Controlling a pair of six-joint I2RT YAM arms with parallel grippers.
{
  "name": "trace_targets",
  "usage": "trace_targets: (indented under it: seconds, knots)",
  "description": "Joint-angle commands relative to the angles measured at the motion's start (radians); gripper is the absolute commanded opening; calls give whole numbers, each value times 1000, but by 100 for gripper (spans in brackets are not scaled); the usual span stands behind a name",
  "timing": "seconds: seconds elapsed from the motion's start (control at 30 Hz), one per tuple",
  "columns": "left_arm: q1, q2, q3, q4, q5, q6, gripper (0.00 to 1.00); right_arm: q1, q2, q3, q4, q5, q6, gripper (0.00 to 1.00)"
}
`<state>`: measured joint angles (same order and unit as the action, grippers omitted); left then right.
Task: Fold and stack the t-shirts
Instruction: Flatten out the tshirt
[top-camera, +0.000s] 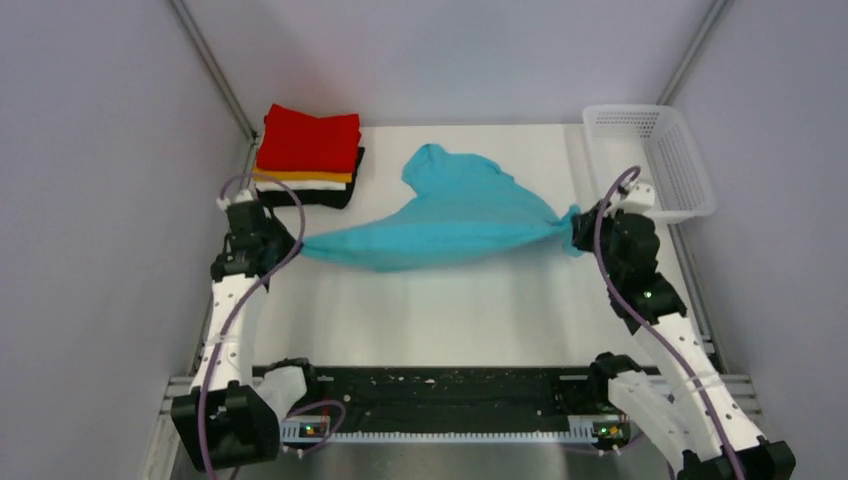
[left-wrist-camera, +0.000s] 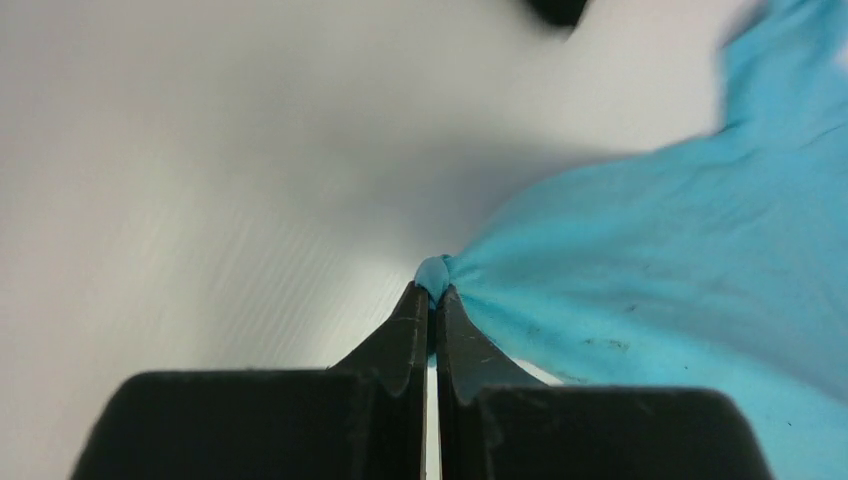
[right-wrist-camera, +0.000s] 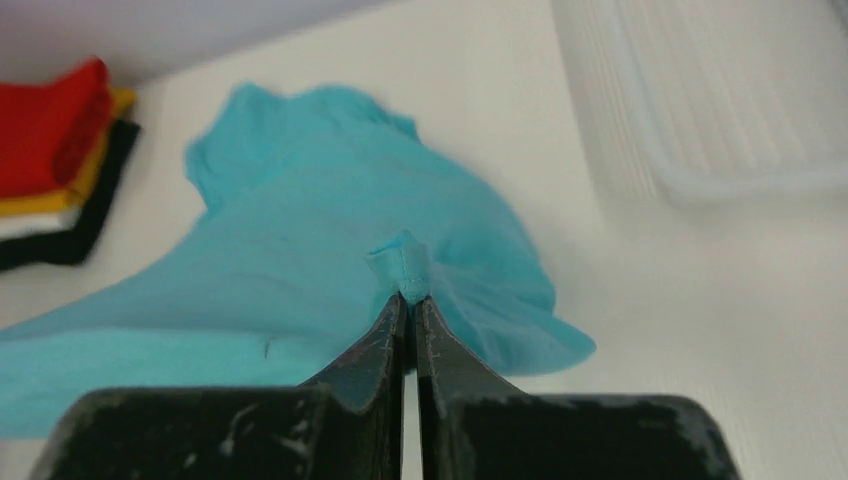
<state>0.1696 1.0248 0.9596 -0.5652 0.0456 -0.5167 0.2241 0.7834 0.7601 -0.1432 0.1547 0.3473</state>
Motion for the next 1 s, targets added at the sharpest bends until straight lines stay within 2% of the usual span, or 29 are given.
trace_targets:
  seconds: [0.0, 0.17, 0.27, 0.33, 0.4, 0.5, 0.57, 0.63, 0.67, 0.7, 0.83, 0.93, 0.97]
  knots:
    - [5, -104, -262, 80, 15, -103, 0, -6, -157, -217, -187, -22, 149, 8]
    - [5, -143, -454, 149, 27, -241, 0, -6, -262, -440, -268, -148, 357, 19]
    - [5, -143, -519, 166, -51, -250, 0, -5, -346, -500, -320, -145, 438, 33]
    - [5, -131, -524, 150, -102, -262, 0, -4, -381, -491, -356, -94, 451, 49]
    - [5, -115, -508, 136, -126, -276, 0, -4, -393, -453, -394, -28, 451, 61]
    - [5, -96, -481, 118, -162, -283, 0, -4, -381, -378, -419, 31, 416, 71]
    - [5, -100, -472, 120, -170, -283, 0, -4, -357, -312, -437, 77, 404, 75]
    - [5, -109, -477, 137, -156, -276, 0, -4, -320, -257, -410, 95, 376, 78]
    - [5, -111, -480, 146, -146, -275, 0, -4, -294, -238, -378, 91, 349, 91]
    - [5, -108, -484, 154, -135, -273, 0, -4, -264, -222, -338, 75, 328, 97]
    - [5, -62, -484, 183, -111, -279, 0, 23, -17, -187, -103, -85, 266, 99]
    - [6, -19, -472, 199, -99, -278, 0, 118, 243, -91, 21, -46, 200, 99]
    - [5, -4, -465, 195, -94, -277, 11, 133, 339, -59, 36, -34, 187, 99]
